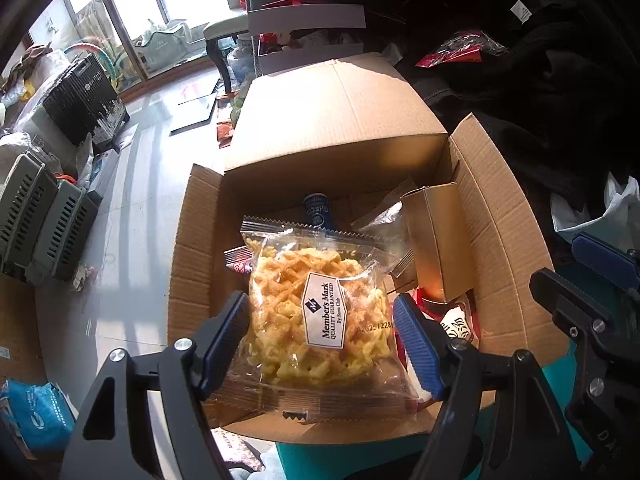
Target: Organize snacks
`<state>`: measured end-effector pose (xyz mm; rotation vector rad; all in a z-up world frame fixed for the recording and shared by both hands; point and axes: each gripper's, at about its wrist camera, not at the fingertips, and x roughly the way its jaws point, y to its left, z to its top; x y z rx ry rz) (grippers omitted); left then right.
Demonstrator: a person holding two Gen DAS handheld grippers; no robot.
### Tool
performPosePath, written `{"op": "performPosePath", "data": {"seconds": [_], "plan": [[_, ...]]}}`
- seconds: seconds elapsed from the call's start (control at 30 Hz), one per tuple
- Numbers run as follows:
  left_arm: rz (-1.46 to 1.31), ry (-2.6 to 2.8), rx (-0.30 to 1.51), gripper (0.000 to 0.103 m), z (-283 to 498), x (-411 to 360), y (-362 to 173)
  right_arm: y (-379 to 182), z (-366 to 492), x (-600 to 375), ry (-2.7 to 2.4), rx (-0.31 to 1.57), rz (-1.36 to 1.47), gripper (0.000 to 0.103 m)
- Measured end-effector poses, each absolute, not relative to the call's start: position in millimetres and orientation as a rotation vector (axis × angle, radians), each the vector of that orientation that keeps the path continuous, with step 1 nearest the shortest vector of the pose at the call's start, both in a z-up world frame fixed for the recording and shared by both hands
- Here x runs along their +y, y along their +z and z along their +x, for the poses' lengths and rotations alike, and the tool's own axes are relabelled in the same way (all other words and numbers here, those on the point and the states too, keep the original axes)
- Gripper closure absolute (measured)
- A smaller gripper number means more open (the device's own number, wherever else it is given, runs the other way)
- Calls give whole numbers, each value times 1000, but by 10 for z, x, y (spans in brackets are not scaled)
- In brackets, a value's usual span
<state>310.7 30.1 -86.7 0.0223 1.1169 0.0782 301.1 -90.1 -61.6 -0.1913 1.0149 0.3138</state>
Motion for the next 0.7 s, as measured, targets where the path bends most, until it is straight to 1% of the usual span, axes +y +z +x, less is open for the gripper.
{"op": "performPosePath", "data": {"seconds": [0.23, 0.47, 0.57, 0.7], "plan": [[23, 84, 1022, 29, 2982, 227, -373, -277, 2885, -1001, 319, 966, -186, 55], [-14, 78, 935, 29, 2717, 228, 152, 235, 2671, -1076, 330, 873, -175, 55], [-25, 74, 892, 29, 2563, 227, 360, 449, 2549, -1114, 340, 831, -166, 52], [-40, 65, 840, 29, 2342, 233, 615, 717, 2334, -1146, 351, 780, -159, 52]]}}
